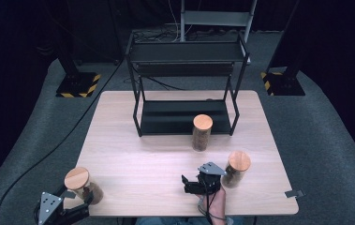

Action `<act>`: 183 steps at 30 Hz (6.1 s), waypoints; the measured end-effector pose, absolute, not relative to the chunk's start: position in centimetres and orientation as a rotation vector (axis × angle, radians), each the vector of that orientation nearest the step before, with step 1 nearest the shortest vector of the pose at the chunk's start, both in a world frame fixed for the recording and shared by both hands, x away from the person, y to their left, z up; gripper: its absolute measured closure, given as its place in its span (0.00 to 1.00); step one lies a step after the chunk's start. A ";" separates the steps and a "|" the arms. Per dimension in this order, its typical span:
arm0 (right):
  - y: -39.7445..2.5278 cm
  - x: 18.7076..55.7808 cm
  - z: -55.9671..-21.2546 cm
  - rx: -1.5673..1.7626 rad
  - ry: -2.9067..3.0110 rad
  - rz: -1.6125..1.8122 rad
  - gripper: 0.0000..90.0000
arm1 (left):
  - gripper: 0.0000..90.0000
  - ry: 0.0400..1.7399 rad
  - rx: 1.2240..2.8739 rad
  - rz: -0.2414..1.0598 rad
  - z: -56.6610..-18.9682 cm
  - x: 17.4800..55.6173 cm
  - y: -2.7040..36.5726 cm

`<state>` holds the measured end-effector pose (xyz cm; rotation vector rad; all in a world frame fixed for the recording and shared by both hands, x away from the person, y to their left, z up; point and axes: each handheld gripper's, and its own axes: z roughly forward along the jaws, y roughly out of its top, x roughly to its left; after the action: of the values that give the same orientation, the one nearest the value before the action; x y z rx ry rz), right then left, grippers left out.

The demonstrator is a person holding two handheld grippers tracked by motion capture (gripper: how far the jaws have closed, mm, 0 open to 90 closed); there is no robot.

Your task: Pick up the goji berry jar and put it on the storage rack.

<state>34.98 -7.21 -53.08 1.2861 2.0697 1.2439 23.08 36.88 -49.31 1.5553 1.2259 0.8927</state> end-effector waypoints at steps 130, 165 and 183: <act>-6.6 34.7 -53.1 1.163 2.136 1.212 0.01 | 0.27 1.094 1.635 0.770 -48.9 28.6 30.0; -6.6 34.7 -53.1 1.161 2.139 1.205 0.01 | 0.27 1.019 1.678 0.751 -47.2 30.9 26.3; -6.6 34.8 -53.1 1.169 2.144 1.199 0.01 | 0.27 1.009 1.688 0.716 -47.5 31.9 25.2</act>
<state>34.84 -6.60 -53.09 1.1689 2.1440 1.1986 31.91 25.21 -47.47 1.6883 1.0094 0.7158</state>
